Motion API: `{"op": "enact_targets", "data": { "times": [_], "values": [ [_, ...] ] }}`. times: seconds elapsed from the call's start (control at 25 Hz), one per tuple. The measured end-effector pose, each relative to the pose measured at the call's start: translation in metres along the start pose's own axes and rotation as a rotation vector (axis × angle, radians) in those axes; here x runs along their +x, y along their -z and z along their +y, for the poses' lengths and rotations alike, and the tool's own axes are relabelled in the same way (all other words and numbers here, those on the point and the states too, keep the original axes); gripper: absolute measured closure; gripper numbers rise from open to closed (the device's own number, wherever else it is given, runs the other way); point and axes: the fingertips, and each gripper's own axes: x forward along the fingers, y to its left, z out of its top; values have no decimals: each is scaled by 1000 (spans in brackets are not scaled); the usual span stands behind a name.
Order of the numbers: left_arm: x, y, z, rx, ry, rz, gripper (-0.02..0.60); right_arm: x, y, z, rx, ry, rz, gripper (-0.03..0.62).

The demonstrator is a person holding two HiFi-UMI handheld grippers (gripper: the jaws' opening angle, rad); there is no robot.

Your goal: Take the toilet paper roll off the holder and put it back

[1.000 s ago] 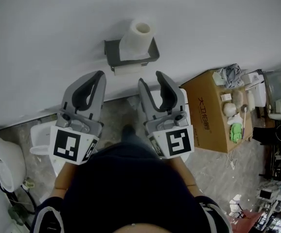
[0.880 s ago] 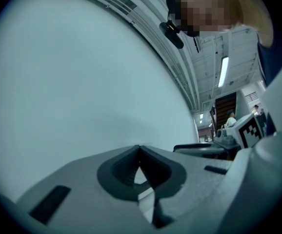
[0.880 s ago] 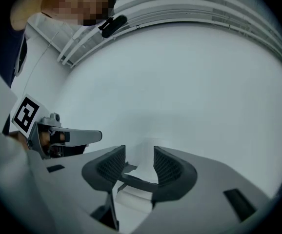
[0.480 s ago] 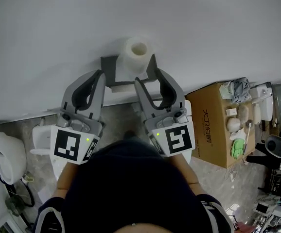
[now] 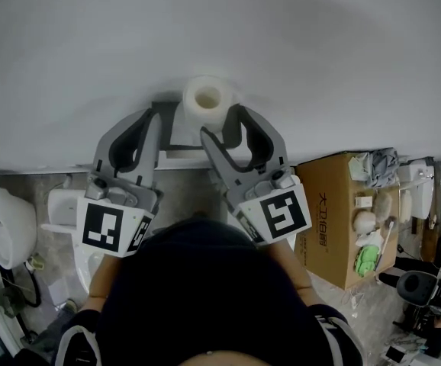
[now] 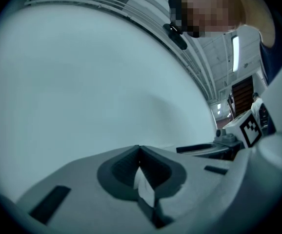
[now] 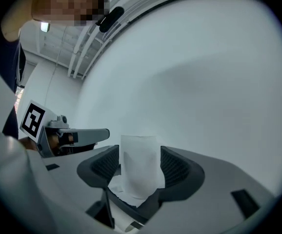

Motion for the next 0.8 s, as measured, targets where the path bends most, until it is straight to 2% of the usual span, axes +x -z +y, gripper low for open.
{"op": "enact_targets", "data": {
  "times": [0.24,0.48,0.8],
  "values": [
    [2,1,-1,8,-98,-4,580,5,5,1,1,-142,40,304],
    [-2,1,-2,25,-183,-1,580,10,6,0,2,-224,60,298],
    [-1,3,-9,46,-190,17,580,17,10,2,-6,-259,108,296]
  ]
}}
